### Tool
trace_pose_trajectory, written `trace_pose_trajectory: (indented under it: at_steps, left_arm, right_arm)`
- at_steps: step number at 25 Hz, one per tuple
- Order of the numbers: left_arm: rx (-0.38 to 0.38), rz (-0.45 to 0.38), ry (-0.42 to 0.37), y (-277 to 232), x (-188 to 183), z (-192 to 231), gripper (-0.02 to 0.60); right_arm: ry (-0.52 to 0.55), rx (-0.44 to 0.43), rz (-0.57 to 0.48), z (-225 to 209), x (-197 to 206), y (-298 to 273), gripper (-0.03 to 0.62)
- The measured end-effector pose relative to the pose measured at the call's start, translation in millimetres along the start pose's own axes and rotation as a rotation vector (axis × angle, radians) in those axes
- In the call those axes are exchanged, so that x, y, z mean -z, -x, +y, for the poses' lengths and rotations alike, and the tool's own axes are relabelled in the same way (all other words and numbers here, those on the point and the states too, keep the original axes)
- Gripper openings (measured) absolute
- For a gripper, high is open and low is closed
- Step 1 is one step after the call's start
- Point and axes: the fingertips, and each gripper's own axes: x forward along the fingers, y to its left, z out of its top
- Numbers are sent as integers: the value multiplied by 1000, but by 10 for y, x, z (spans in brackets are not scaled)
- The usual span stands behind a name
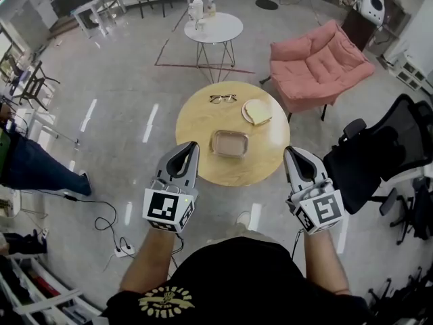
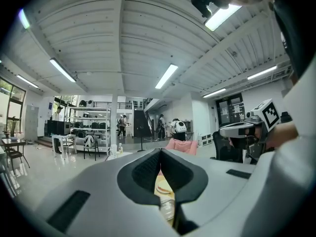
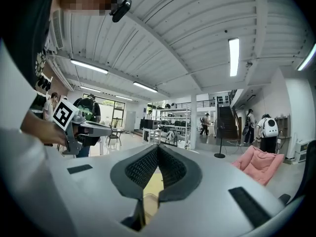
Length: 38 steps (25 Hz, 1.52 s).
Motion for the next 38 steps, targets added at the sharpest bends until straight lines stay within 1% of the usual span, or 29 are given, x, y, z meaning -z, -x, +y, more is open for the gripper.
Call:
trace_pose_trajectory:
  at_steps: [4, 9, 13, 15, 19, 23, 27, 33, 36, 38]
  left_arm:
    - [-20, 7, 0, -152, -23, 12, 18]
    - [-35, 16, -6, -389, -39, -68, 18]
    - [-69, 19, 9, -556, -66, -118, 18]
    - [-83, 21, 22, -607, -77, -141, 18]
    - [-98, 39, 21, -664, -58, -192, 18]
    - [-119, 50, 43, -667, -42, -152, 18]
    - [-126, 56, 43, -664, -23, -144, 18]
    - [-113, 72, 46, -717, 42, -120, 18]
    - [-98, 82, 50, -788, 72, -56, 18]
    - [-89, 85, 50, -852, 99, -3, 18]
  right_arm:
    - [-12, -20, -1, -155, 18, -110, 15]
    - [-26, -46, -4, -419, 61, -207, 15]
    - [-31, -69, -9, -647, 58, -254, 15]
    - [-31, -80, -11, -740, 54, -267, 15]
    - [-53, -92, -6, -899, 93, -312, 15]
    - [-72, -109, 3, -937, 145, -329, 15]
    - [-96, -109, 16, -948, 194, -365, 15]
    - [-109, -117, 19, -953, 226, -470, 15]
    - [-121, -103, 25, -964, 235, -560, 15]
    - [-115, -109, 28, -971, 262, -639, 15]
